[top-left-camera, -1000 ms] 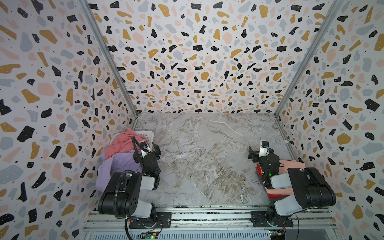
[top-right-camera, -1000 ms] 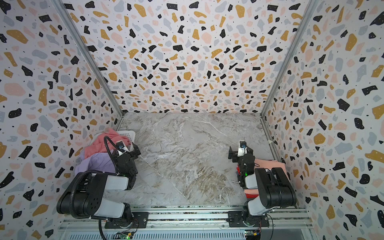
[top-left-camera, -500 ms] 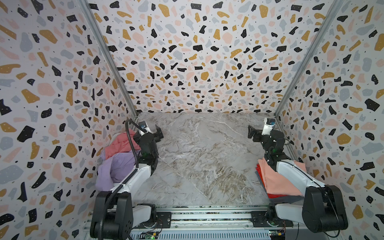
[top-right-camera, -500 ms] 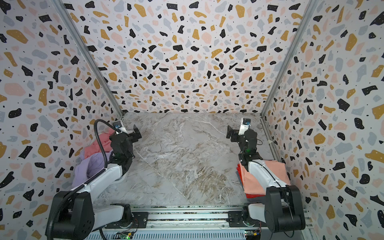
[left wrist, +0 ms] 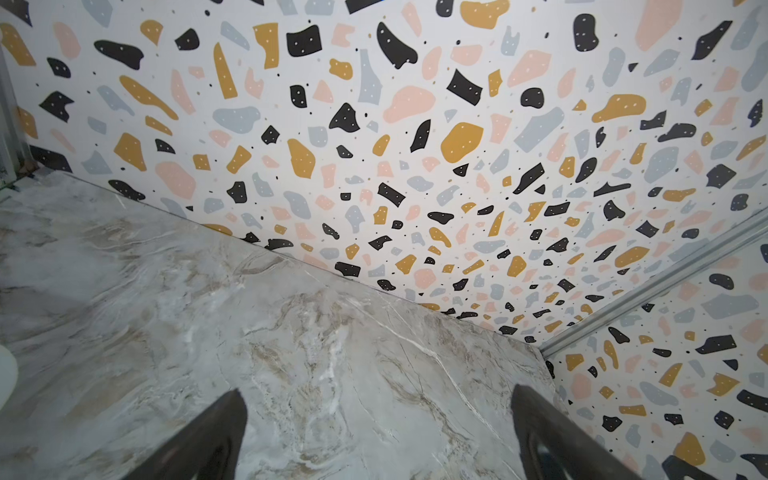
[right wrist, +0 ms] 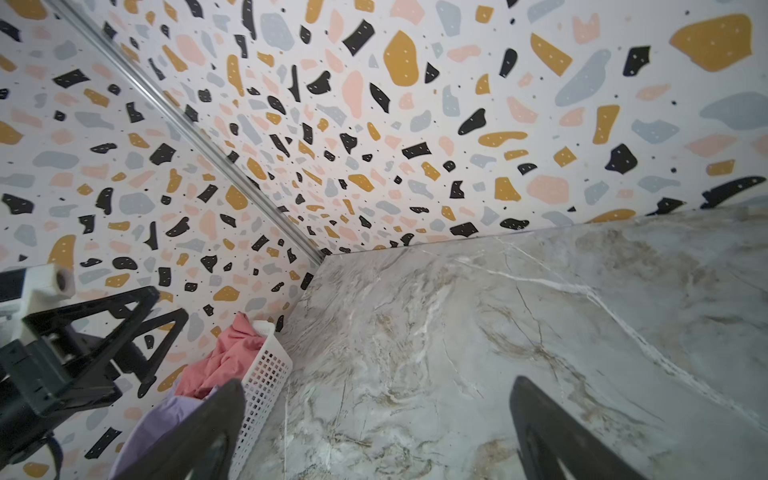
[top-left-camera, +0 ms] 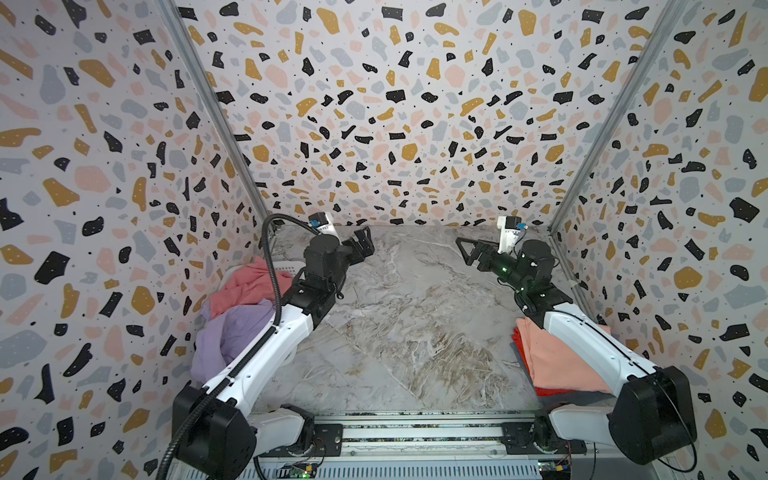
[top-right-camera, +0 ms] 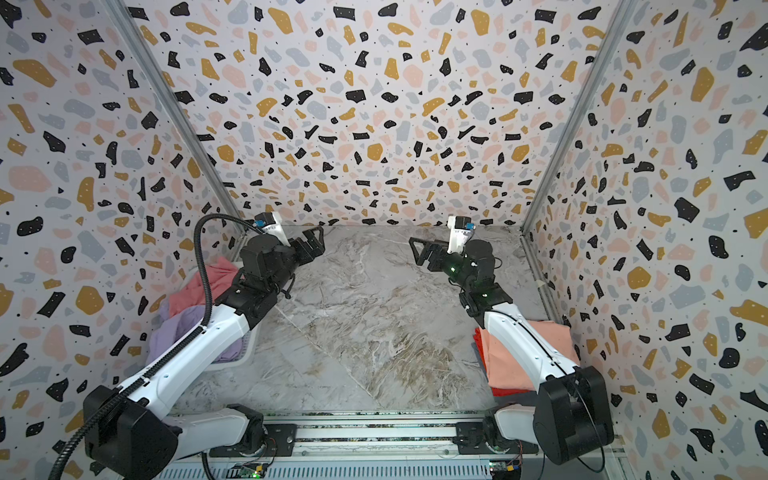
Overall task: Fold and stack the t-shirts
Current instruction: 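Reach the left gripper into the white basket and grasp the lavender t-shirt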
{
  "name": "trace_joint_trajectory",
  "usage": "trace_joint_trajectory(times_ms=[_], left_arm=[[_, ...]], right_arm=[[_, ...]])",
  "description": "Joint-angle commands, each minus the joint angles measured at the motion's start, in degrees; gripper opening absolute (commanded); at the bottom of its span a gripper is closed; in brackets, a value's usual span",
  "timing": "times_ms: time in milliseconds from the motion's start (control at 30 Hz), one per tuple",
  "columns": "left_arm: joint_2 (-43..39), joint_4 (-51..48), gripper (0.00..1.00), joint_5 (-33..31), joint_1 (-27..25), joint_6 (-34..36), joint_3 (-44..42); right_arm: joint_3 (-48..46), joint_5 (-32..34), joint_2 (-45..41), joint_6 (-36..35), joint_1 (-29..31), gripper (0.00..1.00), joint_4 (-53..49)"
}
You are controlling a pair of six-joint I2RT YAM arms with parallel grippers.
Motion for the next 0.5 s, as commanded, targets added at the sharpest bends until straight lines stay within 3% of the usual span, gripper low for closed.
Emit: trace_joint_trajectory(times_ms=[0, 33, 100, 300, 400, 467], left_arm=[[2.6, 0.03, 0.99, 4.61, 6.65, -4.77, 1.23], [3.5, -1.62, 0.99, 4.72, 8.91, -4.78, 1.93], [4.37, -8.05, 1.0, -1.13, 12.87, -4.66, 4.18], [6.49, -31.42, 1.0, -32.06, 20.13, 3.17, 12.95], [5.66, -34.69, 1.0, -45.35, 22.3, 6.6, 12.35], [4.97, -35.03, 0.99, -48.6, 25.34, 6.78, 9.67]], right_arm=[[4.41, -2.42, 2.47, 1.85, -0.4, 0.99, -1.33], [4.94, -1.83, 3.25, 2.11, -0.4, 0.99, -1.43], [5.24, 1.22, 4.01, 3.45, -0.48, 0.99, -2.09], [4.94, 9.61, 2.87, 1.2, -0.67, 0.99, -7.82], [5.09, 11.99, 2.48, 0.06, -1.3, 0.99, -10.59], [5.42, 11.95, 2.84, 0.14, -2.13, 0.99, -11.41]])
